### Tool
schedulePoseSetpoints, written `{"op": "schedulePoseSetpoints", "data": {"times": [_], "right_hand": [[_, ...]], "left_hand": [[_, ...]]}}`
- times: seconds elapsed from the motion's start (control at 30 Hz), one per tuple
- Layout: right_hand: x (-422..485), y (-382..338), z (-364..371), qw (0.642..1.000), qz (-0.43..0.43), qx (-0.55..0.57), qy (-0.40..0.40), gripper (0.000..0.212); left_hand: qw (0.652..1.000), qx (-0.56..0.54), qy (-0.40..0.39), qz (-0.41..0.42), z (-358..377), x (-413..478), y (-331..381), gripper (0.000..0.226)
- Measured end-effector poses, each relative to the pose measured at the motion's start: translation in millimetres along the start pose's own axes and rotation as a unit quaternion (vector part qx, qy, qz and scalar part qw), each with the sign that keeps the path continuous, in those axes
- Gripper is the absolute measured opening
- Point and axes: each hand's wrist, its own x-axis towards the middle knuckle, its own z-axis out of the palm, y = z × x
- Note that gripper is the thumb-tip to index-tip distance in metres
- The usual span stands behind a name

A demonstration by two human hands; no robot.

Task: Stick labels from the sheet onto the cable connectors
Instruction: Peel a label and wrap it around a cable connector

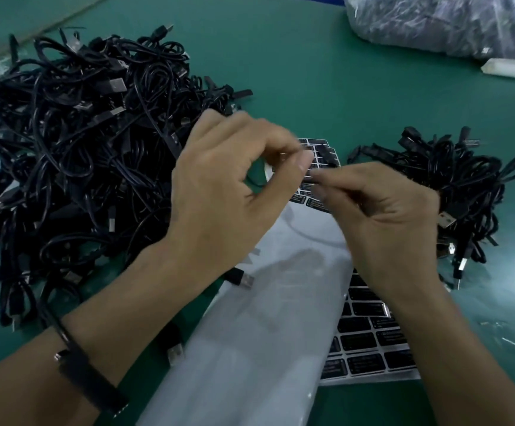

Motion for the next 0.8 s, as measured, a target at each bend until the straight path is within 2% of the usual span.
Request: {"op": "schedulePoseSetpoints", "data": {"times": [0.03, 0.1, 0.2, 0.27, 0.37, 0.43, 0.47, 0.53, 0.67, 0.73, 0.8], "right_hand": [[0, 1, 1, 1.0, -0.018, -0.006, -0.021, 0.017], [-1, 1, 1, 0.999, -0.033, -0.013, -0.034, 0.014], [-1, -1, 0, 0.999, -0.009, -0.045, -0.02, 0.019], [0, -1, -1, 0.99, 0.042, -0.12, -0.062, 0.039], [1, 2, -2, 0.926, 0.12, -0.301, -0.194, 0.069], [0, 2, 0, 0.891, 0.138, -0.362, -0.237, 0.067], [-1, 3, 1, 0.887, 0.141, -0.367, -0.241, 0.062], [-1, 2, 1, 0.9, 0.146, -0.341, -0.23, 0.045], [-1, 2, 1, 0.947, 0.127, -0.235, -0.18, 0.008], [1, -2, 0, 0.969, 0.14, -0.137, -0.15, 0.012], [3, -5, 0, 0.976, 0.169, -0.043, -0.131, 0.019]], "left_hand": [[0.999, 0.035, -0.033, 0.021, 0, 1, -2, 0.022], [0.987, 0.062, -0.146, 0.016, -1, 1, -8, 0.032], [0.961, 0.093, -0.258, 0.015, 0, 0, -12, 0.049], [0.961, 0.073, -0.266, -0.004, 2, 1, -15, 0.048], [0.967, 0.026, -0.246, -0.065, 3, 0, -17, 0.043], [0.963, -0.013, -0.245, -0.113, 3, -1, -16, 0.033], [0.96, -0.031, -0.244, -0.135, 3, -1, -15, 0.027], [0.956, -0.049, -0.24, -0.162, 3, -2, -14, 0.019], [0.954, -0.044, -0.244, -0.168, 4, -3, -13, 0.016], [0.957, -0.025, -0.244, -0.153, 6, -4, -13, 0.017], [0.96, -0.009, -0.243, -0.141, 6, -4, -13, 0.018]]}}
